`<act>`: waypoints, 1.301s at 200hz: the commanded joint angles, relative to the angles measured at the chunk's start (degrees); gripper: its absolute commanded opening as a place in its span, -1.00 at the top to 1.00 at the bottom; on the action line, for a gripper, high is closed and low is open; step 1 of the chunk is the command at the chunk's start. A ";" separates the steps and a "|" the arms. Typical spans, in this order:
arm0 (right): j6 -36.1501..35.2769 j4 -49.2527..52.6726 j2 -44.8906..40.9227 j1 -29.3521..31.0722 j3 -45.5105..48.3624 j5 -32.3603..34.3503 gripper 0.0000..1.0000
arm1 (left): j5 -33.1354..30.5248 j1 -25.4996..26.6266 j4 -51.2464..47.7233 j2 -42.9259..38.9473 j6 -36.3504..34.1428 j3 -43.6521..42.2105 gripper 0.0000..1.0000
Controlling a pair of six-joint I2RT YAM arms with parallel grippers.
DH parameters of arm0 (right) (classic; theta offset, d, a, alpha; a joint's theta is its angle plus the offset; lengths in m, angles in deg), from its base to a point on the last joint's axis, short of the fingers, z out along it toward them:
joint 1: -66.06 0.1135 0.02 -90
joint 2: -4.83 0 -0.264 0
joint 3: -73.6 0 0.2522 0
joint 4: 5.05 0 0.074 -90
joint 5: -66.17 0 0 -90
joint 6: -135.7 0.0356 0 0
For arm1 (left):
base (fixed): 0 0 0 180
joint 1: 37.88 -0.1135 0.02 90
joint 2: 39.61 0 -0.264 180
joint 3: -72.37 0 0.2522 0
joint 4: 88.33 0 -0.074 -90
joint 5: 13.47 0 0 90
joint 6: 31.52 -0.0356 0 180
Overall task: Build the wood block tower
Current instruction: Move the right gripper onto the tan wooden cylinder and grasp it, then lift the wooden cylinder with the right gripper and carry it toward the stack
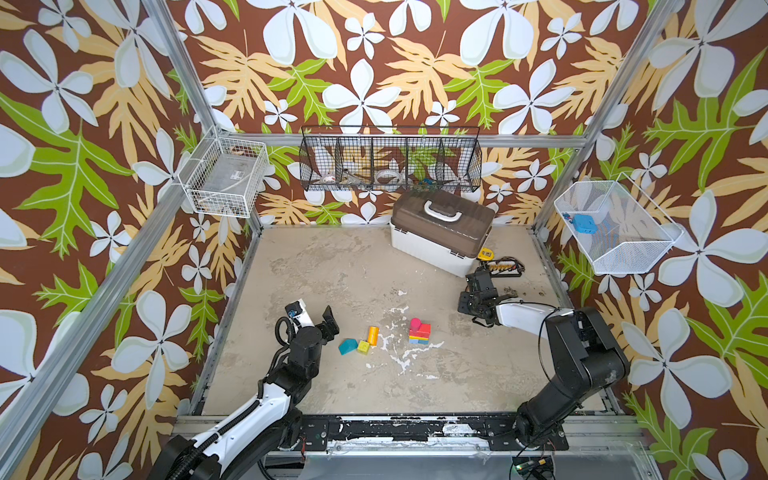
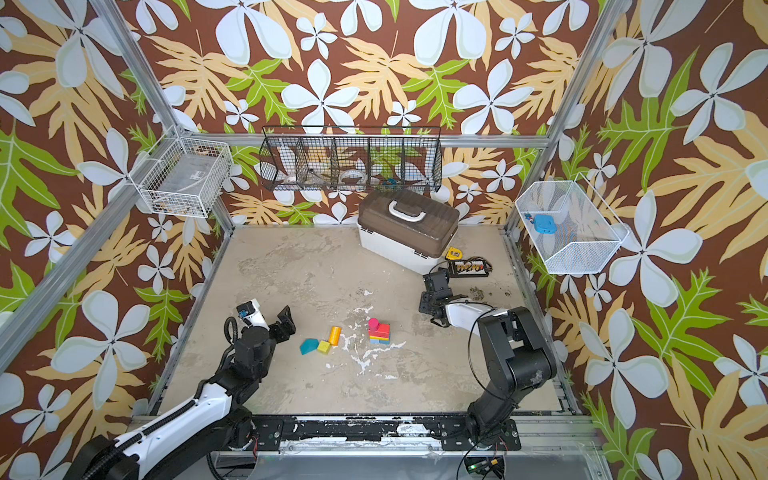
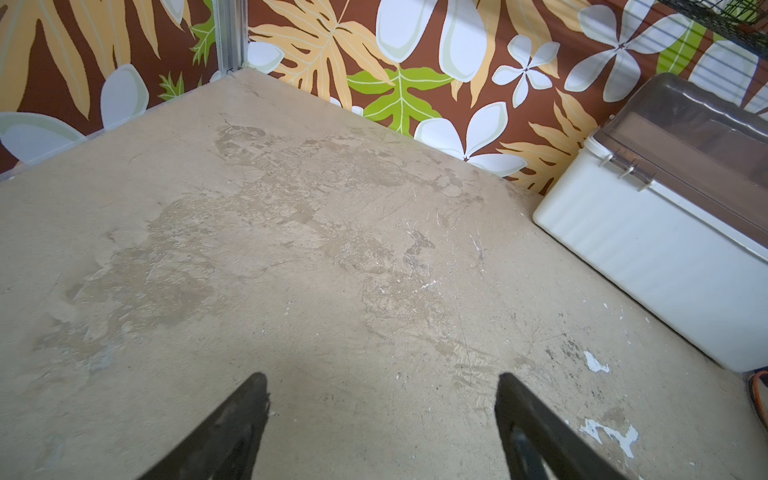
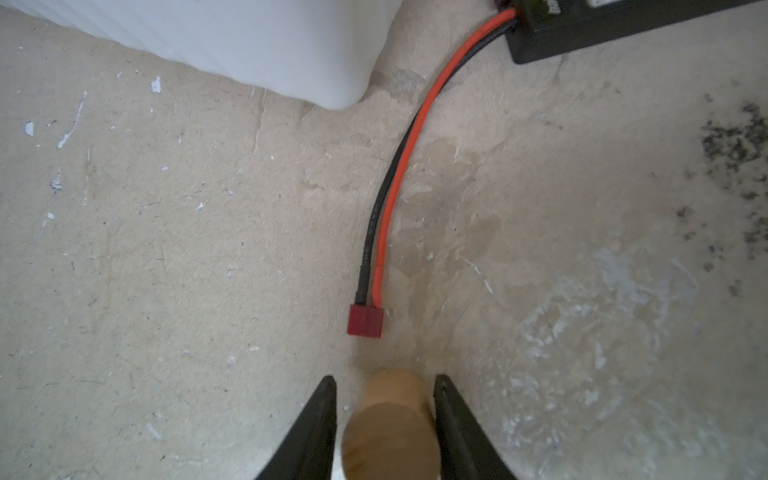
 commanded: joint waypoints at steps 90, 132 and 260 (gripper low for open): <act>-1.88 2.24 -1.47 0.05 -0.64 -1.14 0.49 | -0.28 -0.10 1.87 0.06 -0.57 0.01 -0.73; -2.44 2.87 -11.39 0.00 1.35 -5.92 0.57 | -0.19 -0.10 1.89 -0.50 -0.59 -0.29 -0.73; -56.52 4.51 -50.53 0.76 8.53 -48.89 1.00 | 1.21 -0.10 2.65 -5.78 -1.10 -2.66 -0.73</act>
